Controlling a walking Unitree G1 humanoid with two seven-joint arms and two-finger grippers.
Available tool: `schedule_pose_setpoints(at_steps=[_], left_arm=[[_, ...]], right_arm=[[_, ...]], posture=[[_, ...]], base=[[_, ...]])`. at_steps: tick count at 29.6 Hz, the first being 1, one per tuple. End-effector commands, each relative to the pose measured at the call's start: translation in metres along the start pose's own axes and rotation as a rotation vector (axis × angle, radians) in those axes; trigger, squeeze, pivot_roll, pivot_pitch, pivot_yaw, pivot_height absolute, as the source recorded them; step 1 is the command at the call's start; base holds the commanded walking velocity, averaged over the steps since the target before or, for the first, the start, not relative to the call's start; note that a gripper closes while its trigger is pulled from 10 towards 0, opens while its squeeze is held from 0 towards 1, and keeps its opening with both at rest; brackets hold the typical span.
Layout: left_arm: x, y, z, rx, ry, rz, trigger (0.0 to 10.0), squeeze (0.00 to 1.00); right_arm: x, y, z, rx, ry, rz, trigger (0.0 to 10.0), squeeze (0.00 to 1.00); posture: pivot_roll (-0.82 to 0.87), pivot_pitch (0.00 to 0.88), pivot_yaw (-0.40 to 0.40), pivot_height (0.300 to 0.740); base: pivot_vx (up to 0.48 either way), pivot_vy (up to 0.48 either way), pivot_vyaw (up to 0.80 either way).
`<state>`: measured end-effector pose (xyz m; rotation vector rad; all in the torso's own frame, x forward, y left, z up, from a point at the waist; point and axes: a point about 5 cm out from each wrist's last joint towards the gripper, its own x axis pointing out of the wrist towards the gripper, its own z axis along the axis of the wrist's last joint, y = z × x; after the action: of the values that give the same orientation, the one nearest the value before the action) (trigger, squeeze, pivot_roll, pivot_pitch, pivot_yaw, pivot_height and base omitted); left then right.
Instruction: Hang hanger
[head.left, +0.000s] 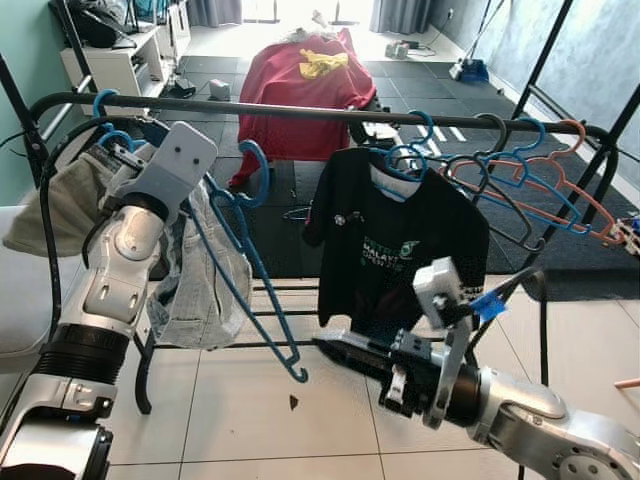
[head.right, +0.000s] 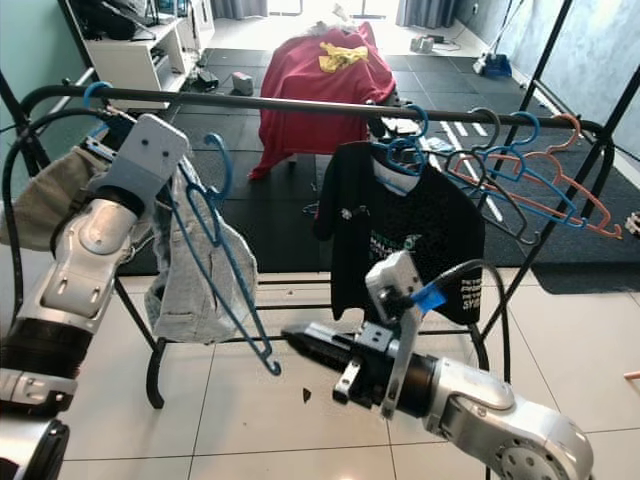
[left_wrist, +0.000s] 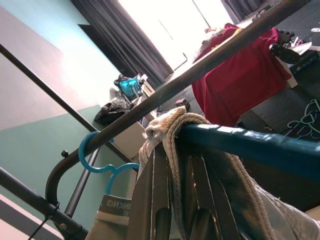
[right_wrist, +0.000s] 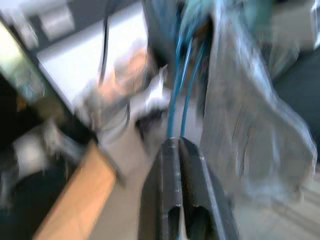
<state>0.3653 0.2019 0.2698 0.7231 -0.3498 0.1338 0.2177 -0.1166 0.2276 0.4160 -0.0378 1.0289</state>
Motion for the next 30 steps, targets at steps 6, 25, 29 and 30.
schedule_pose_setpoints(at_steps=[6,25,29,30], left_arm=[[0.002,0.001,0.013,-0.003,-0.056,0.018,10.0,0.0],[-0.002,-0.016,0.035,-0.042,-0.115,-0.021,9.9,0.0],[-0.003,-0.019,0.039,-0.045,-0.126,-0.024,9.8,0.0],[-0.003,-0.019,0.039,-0.045,-0.126,-0.024,9.8,0.0]], right_arm=[[-0.001,-0.008,0.034,0.041,-0.262,-0.027,10.0,1.0],[0.032,-0.011,-0.001,0.024,-0.057,-0.085,10.0,0.76],[0.036,-0.013,-0.003,0.025,-0.045,-0.094,10.0,0.0],[0.036,-0.013,-0.003,0.025,-0.045,-0.094,10.0,0.0]], posture=[[-0.09,0.083,-0.019,0.74],[-0.08,0.086,-0.021,0.74],[-0.08,0.081,-0.02,0.74],[-0.08,0.081,-0.02,0.74]], base=[[0.0,0.0,0.0],[0.0,0.0,0.0],[0.0,0.0,0.0],[0.0,0.0,0.0]])
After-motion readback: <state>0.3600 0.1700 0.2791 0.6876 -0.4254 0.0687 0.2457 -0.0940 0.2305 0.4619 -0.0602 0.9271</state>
